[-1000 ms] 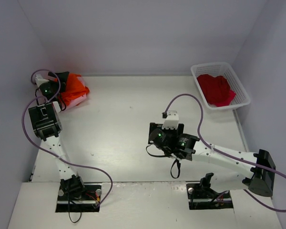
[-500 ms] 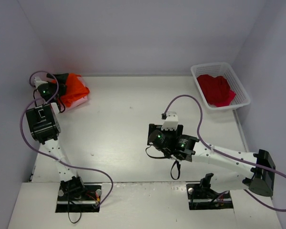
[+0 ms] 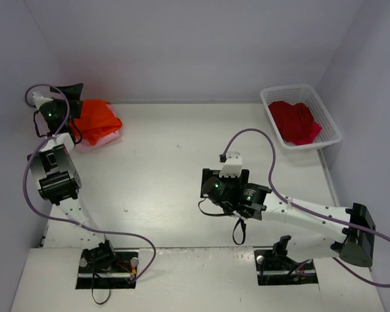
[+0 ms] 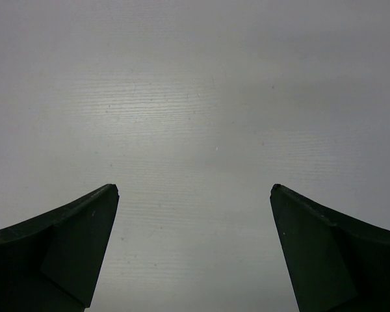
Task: Fold and stack the t-shirts
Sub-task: Put the neatly folded tshirt into the corner of the board with the left arm
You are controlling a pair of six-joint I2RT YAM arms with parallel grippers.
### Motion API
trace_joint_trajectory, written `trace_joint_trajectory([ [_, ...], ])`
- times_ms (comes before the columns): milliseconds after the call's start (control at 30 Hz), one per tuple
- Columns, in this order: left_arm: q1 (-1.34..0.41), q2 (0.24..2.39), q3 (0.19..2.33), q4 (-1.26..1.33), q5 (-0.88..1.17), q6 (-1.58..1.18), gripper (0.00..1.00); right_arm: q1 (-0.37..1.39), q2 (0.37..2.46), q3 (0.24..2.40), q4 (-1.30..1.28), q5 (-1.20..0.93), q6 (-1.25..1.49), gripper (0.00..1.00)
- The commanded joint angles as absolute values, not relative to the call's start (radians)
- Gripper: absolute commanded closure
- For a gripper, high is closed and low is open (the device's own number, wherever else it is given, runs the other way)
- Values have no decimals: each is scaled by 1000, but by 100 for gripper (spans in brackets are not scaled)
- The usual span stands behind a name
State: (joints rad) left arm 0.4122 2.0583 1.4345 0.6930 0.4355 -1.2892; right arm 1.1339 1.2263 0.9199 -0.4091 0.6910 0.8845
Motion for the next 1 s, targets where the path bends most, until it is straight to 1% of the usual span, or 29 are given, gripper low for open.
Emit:
trace_joint_trajectory([
  [0,431,1924,1511,793,426,-1373,7,1143,1221,980,-397,736,873,0],
  [100,434,1896,1549,816,488,-1428,7,1143,1215,1002,-397,733,865,0],
  [233,434,1803,1532,847,511,-1516,7,1143,1197,1017,-397,742,856,0],
  [333,430,1767,1555,789,537,-1477,7,1146,1178,1019,-397,733,850,0],
  [400,426,1753,1587,704,537,-1395,7,1153,1161,1012,-397,729,853,0],
  [467,426,1773,1606,648,537,-1368,7,1161,1138,993,-397,724,857,0],
  [633,408,1896,1684,627,630,-1331,7,1181,1103,951,-397,733,891,0],
  [833,388,2019,1657,652,627,-1276,7,1178,1135,954,-397,753,887,0],
  [967,380,2112,1687,660,635,-1240,7,1181,1177,977,-396,749,877,0],
])
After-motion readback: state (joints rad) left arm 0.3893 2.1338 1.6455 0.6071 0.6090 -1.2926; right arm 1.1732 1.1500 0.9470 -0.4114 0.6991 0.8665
